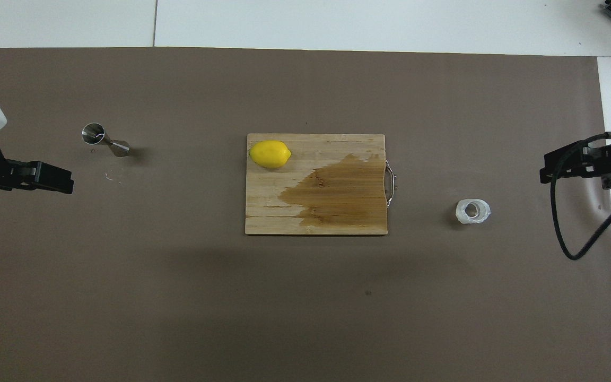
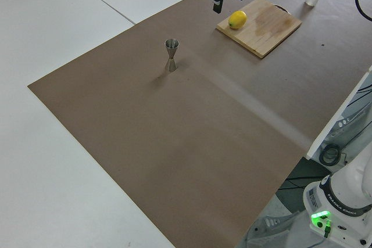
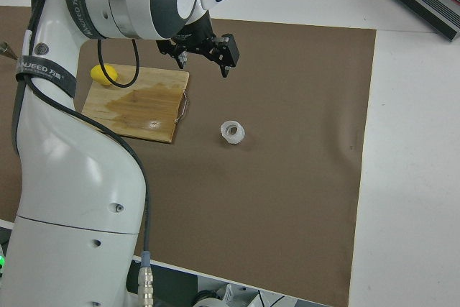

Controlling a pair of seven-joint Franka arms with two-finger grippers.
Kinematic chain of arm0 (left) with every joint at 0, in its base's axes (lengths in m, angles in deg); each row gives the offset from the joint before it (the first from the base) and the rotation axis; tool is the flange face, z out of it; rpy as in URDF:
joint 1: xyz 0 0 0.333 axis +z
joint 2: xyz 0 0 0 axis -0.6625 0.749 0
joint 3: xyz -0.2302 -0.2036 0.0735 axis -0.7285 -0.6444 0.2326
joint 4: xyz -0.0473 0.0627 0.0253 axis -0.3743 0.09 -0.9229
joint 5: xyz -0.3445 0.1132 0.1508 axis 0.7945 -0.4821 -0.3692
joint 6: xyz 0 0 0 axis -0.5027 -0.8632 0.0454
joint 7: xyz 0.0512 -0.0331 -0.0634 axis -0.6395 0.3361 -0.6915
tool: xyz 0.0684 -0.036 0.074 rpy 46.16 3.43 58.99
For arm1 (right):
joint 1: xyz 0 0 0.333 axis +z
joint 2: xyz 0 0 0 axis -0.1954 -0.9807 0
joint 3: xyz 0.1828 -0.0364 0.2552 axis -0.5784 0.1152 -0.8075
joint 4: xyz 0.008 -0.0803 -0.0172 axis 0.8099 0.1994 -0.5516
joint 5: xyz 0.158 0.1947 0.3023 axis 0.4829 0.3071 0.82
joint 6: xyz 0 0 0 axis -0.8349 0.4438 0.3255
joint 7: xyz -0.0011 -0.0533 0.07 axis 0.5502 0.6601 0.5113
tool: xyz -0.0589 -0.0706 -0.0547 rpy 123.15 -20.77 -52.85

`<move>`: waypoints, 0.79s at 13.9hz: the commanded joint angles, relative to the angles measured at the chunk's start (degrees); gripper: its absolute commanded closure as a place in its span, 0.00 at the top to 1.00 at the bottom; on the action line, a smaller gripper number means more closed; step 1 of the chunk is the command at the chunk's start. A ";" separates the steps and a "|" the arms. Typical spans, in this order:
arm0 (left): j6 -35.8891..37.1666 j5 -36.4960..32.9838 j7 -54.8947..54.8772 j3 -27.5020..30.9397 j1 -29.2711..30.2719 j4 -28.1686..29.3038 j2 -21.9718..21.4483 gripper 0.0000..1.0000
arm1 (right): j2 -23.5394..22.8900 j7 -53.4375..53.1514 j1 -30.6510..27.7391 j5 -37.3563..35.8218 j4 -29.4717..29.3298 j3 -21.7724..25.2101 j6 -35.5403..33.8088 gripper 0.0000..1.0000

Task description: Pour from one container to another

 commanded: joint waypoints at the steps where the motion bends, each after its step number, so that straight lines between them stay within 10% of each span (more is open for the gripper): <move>1: -0.79 0.63 -0.54 -0.18 0.47 1.49 -1.52 1.00 | 1.06 -0.56 -0.79 1.24 1.05 -0.39 -0.39 1.00; 11: -1.42 1.86 1.31 -0.18 2.40 -1.83 1.54 1.00 | 0.97 -0.65 -0.79 1.33 1.05 -0.39 -0.39 1.00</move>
